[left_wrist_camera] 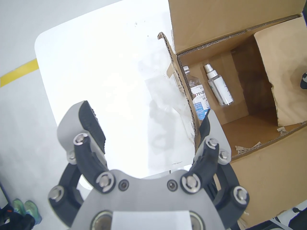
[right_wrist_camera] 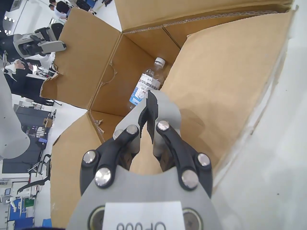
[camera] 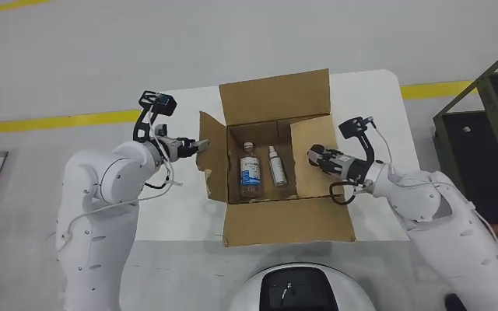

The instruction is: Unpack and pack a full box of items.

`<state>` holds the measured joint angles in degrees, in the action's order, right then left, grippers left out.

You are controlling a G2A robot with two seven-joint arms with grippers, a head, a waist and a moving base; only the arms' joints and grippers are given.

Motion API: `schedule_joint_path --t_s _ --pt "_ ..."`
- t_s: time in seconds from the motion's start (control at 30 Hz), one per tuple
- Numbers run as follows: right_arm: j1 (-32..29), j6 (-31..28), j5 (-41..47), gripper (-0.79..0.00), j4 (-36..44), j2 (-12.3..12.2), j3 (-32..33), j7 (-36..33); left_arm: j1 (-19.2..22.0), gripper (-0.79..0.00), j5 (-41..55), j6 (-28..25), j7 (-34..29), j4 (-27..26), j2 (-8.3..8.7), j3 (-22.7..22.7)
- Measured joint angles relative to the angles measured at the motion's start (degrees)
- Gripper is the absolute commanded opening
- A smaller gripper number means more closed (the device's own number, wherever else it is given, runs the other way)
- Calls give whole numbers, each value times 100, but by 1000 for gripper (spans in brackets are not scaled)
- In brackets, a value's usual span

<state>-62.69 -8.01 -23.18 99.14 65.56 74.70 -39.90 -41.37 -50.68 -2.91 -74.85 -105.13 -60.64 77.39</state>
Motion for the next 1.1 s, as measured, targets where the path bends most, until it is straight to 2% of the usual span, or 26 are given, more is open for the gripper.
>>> schedule_joint_path --t_s 0.07,0.2,0.23,0.27,0.3,0.43,0.6,0.9,1.1 --pt "-23 37 22 -785 -2 -3 6 6 -77 0 118 -199 44 -156 36 196" --pt "-42 76 30 -785 24 -7 0 8 -267 0 348 -248 186 -459 97 667" --pt "-47 79 36 -785 31 -8 -1 9 -316 -419 326 -206 247 -526 112 789" --pt "-52 79 43 -785 36 -9 -1 11 -394 -560 227 -118 349 -616 130 938" --pt "-55 79 46 -785 36 -10 -2 13 -462 -785 109 -45 425 -670 143 1028" --pt "-43 65 82 -785 0 -11 -20 26 -776 -785 -775 75 499 -599 187 981" --pt "20 51 111 -785 -54 -5 -83 30 -895 -785 -847 46 543 -164 156 496" --pt "16 43 183 -785 -24 -15 1 185 -586 -785 -67 -457 511 -64 76 -213" --pt "-149 298 472 -785 102 -22 344 697 -346 -785 59 -743 710 -117 22 -669"
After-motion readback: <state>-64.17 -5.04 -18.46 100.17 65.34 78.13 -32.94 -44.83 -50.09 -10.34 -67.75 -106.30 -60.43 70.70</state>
